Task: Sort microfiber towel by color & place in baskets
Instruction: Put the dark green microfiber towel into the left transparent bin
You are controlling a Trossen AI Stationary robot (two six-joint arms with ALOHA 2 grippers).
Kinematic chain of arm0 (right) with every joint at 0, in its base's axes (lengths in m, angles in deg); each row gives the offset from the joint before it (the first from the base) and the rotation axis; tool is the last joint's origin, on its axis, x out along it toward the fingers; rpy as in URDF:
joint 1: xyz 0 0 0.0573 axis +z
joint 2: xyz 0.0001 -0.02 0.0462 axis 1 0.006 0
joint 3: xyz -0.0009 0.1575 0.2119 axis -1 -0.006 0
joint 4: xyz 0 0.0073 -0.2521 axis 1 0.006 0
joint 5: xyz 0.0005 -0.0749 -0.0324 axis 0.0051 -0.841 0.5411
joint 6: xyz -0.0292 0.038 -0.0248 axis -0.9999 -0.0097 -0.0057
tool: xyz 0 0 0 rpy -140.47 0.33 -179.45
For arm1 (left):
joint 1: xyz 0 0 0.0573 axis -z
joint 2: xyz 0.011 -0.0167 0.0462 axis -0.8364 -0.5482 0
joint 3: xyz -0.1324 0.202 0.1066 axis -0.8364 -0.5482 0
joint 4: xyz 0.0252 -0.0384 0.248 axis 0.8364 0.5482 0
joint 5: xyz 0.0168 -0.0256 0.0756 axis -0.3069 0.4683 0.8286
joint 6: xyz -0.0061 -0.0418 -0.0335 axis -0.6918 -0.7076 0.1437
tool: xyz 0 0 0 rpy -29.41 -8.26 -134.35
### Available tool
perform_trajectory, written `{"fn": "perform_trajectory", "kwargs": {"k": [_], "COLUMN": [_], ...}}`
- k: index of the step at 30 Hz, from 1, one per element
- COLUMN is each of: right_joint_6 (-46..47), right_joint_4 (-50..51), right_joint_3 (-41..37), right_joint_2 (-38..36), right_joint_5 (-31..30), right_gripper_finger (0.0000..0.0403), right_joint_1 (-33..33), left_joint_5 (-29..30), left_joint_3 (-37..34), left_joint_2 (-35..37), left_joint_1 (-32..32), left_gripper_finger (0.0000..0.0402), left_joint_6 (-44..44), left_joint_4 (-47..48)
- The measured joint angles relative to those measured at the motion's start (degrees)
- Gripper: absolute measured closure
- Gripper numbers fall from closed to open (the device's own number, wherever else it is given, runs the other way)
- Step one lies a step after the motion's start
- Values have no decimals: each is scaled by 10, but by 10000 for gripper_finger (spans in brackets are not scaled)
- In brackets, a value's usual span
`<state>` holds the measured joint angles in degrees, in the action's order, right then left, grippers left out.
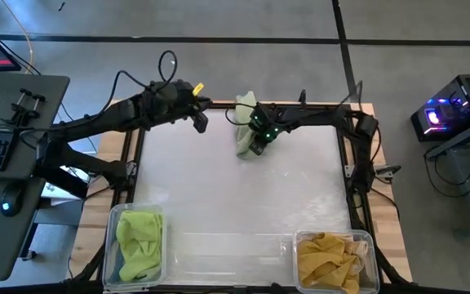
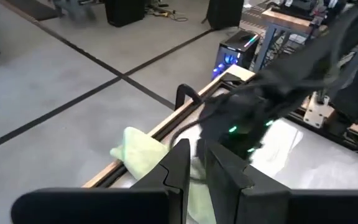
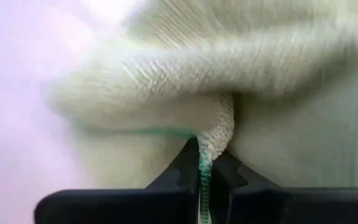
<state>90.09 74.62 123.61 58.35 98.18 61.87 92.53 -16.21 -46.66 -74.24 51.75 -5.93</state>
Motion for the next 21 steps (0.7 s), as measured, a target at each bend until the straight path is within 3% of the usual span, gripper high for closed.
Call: {"fn": "perform_trajectory", "kwargs": {"k": [4,8,17,21], "right_joint_6": [2,5,50,79], "right_joint_4": [-11,-5,-50,-104], "right_joint_3": [7,6,7,7], "right_joint_2": [-77,-144,-261,-292], "right_joint_5": [48,54,80,117], "right_gripper_finger": [398,400,401,401], "right_joint_1": [0,3,32,46], "left_joint_5": [-7,-25,-55,-54], "left_joint_3": [0,0,0,0], "left_joint_2": [0,0,-20,-38], "left_joint_1": [-2,5,73,87], "left_gripper_finger": [367,367,360,327], "left_joint_6": [11,41,272,285], "left_joint_4": [5,10,-16,-36]}}
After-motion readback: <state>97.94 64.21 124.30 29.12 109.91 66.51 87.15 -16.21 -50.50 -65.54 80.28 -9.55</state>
